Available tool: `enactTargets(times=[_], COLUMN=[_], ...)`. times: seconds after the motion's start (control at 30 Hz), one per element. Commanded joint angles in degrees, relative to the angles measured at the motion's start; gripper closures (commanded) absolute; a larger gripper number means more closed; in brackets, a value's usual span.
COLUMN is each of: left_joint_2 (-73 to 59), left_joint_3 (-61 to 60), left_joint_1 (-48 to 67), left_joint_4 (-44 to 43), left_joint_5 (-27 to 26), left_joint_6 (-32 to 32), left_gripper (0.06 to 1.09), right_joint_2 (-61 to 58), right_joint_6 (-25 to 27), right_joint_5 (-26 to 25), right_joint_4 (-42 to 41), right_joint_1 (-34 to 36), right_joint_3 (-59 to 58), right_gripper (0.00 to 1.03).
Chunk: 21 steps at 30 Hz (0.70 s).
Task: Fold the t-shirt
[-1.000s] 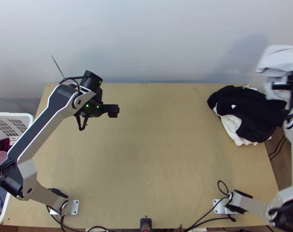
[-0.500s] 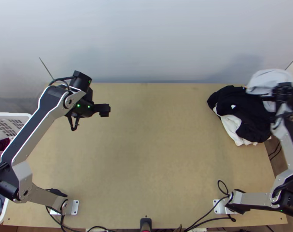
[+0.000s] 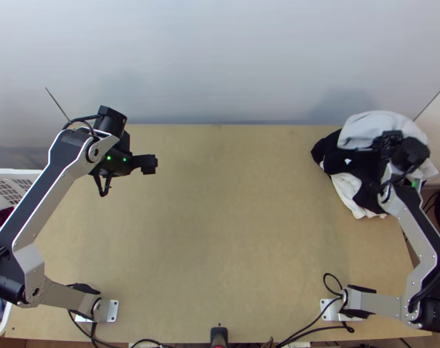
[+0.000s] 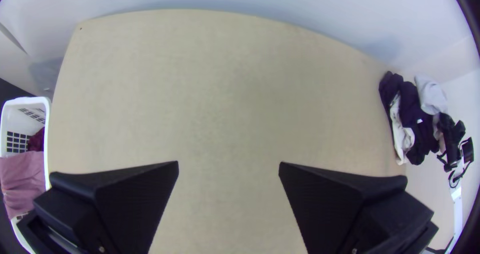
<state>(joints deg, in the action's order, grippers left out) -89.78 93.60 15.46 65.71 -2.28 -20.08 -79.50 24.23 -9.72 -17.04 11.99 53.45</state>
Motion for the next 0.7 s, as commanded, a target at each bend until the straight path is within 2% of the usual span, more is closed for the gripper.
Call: enactTargets(times=[0.0,0.07,0.1,0.17,0.3,0.33,0.5,0.67], left_joint_2=[-0.22,-0.22,-0.22,-0.22,-0.4,-0.49,-0.75,-1.19], left_joint_3=[0.0,-0.44,-0.61,-0.79,-0.88,-0.88,-1.14,-1.32], left_joint_1=[0.18,0.18,0.18,0.09,0.18,0.18,0.36,0.97], left_joint_4=[-0.59,-0.59,-0.59,-0.59,-0.76,-0.76,-0.94,-1.11], left_joint_5=[-0.09,-0.09,-0.09,-0.09,-0.18,-0.18,-0.18,-0.18], left_joint_6=[-0.14,-0.05,0.04,0.04,0.04,-0.05,-0.14,-0.4], left_gripper=[0.11,0.11,0.11,0.11,0.11,0.11,0.11,0.11], right_joint_2=[0.93,2.6,3.66,6.2,12.09,13.67,19.12,16.84], right_joint_6=[-0.15,-1.03,-1.29,-1.99,-5.86,-7.0,-10.61,-14.56], right_joint_5=[2.51,5.41,5.41,5.67,7.69,8.48,9.89,9.98], right_joint_4=[3.41,7.19,7.81,9.83,18.71,20.64,24.86,25.21], right_joint_1=[0.93,1.63,1.63,1.55,0.49,0.14,-0.91,-0.65], right_joint_3=[-6.69,-7.4,-8.1,-8.89,-6.87,-5.99,-0.8,7.9], right_gripper=[1.0,0.97,0.88,0.59,0.14,0.09,0.05,0.05])
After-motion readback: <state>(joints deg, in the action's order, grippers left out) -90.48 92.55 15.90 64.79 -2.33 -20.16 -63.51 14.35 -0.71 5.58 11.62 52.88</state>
